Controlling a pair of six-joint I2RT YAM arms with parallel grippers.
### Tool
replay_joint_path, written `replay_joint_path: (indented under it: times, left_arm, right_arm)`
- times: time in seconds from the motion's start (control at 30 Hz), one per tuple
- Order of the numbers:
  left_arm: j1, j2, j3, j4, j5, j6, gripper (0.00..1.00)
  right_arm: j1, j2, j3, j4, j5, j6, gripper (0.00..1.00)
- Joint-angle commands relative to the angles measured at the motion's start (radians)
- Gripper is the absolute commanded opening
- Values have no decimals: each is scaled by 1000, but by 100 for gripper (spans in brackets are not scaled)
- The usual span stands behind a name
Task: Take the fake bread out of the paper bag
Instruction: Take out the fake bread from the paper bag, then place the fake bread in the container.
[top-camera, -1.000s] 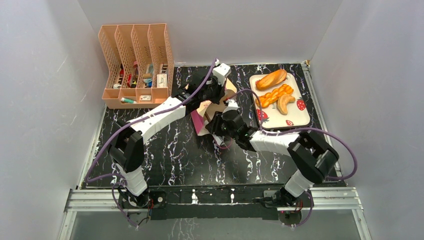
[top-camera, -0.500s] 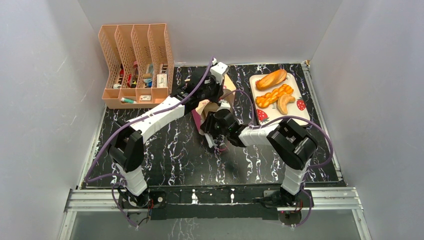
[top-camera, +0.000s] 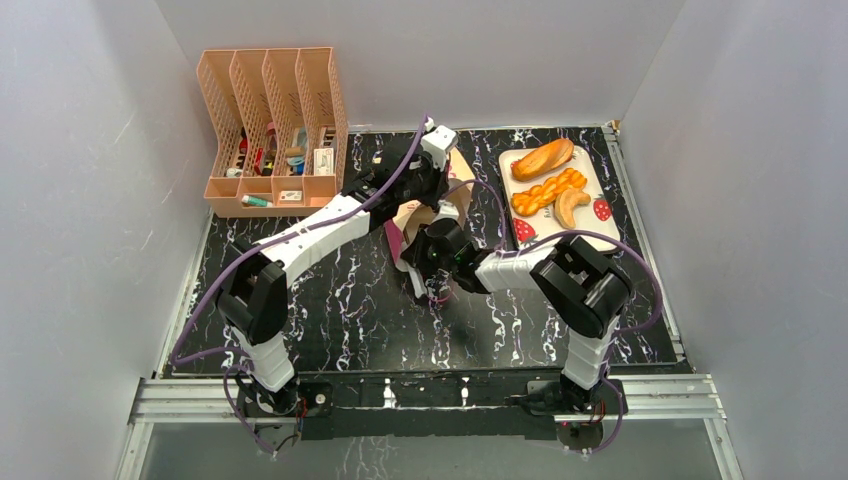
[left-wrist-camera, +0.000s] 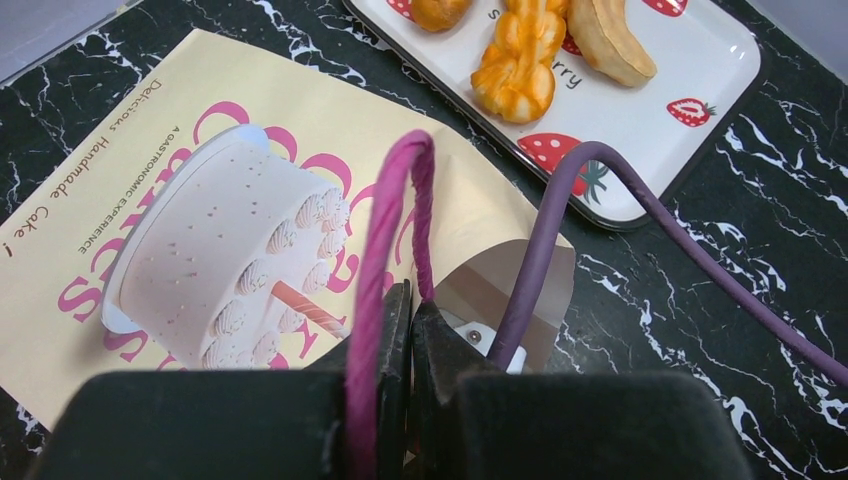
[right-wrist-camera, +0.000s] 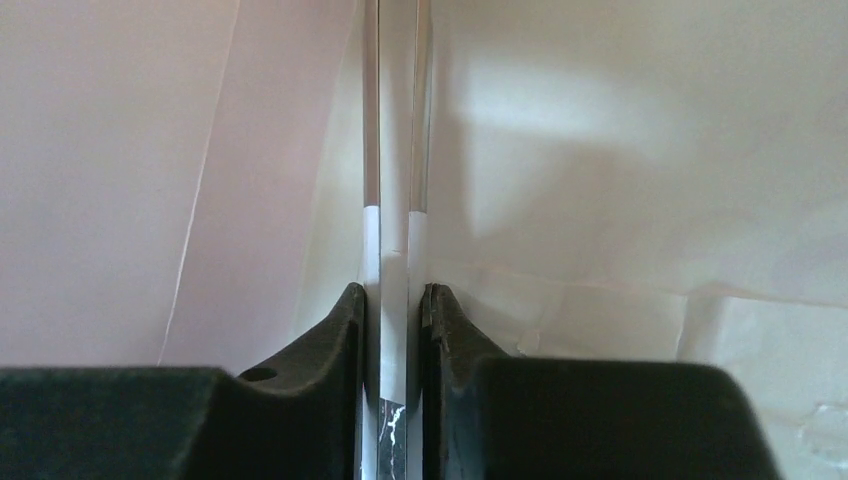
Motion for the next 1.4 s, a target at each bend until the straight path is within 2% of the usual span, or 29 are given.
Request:
replay_joint_path:
  times: [0.0, 0.4, 0.7, 1.07, 1.23, 1.3, 1.37]
  left_arm:
    - [-13, -65, -4, 25, 15, -16, 0]
    - [-13, -42, 16, 59, -107, -31, 0]
    - [-13, -3, 44, 66, -174, -36, 0]
    - [7, 66, 114, 76, -272, -59, 0]
    - [31, 91, 144, 65, -292, -74, 0]
    - [62, 98, 141, 53, -258, -92, 0]
    - [75, 84, 107, 75, -225, -103, 0]
  right_arm:
    - [4, -97, -8, 30, 19, -10, 0]
    - [13, -350, -177, -67, 20, 28, 0]
    - [19, -545, -268, -206, 50, 33, 0]
    - [22, -950, -389, -498, 97, 78, 0]
    - [22, -1097, -390, -645, 178, 116, 0]
    - [22, -1188, -369, -726, 327, 155, 0]
    - [22, -1199, -347, -739, 443, 172, 0]
